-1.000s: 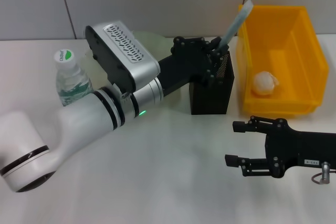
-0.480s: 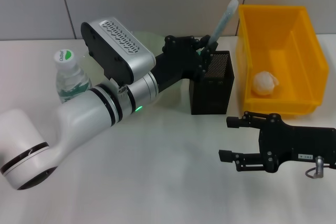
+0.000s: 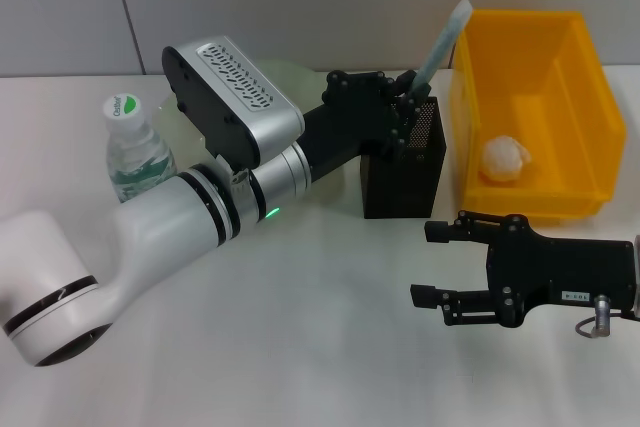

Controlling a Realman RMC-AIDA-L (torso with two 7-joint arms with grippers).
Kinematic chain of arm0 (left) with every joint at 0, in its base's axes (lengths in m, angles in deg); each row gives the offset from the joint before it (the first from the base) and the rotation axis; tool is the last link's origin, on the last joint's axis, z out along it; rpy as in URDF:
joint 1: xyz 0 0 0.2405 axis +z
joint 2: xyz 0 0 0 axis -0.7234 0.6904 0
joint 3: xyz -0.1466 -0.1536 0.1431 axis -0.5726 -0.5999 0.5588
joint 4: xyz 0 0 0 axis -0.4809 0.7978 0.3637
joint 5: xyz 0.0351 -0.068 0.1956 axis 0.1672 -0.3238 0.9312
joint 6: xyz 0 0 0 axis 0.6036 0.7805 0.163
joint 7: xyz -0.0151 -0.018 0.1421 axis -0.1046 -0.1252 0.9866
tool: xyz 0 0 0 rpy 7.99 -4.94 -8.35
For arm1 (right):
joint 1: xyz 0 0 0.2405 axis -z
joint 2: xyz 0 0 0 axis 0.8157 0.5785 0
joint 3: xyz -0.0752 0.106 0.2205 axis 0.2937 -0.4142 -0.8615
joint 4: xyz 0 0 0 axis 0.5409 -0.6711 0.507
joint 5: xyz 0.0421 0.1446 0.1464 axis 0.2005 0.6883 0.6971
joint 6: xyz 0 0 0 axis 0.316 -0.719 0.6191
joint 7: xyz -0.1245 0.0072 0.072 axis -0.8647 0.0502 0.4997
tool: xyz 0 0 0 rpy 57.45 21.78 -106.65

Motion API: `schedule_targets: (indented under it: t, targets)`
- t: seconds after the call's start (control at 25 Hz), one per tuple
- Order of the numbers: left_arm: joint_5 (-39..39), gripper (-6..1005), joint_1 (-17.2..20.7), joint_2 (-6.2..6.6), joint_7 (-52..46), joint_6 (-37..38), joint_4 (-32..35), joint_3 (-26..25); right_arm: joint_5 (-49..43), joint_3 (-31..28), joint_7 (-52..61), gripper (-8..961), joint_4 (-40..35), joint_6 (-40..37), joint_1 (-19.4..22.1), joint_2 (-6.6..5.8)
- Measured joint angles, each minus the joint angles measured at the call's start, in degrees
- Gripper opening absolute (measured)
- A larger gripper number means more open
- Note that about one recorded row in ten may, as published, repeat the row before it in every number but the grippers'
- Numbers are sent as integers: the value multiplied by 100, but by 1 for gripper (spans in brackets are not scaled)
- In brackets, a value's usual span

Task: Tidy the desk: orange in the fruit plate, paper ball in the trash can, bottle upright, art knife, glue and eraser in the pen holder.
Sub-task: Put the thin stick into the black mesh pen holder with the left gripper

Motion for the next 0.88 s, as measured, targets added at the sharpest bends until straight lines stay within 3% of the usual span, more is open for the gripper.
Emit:
schedule_targets:
  t: [0.88]
  targets:
    - [0, 161, 5, 0, 0, -7, 2, 93, 0, 0, 0, 816, 71, -18, -64, 0]
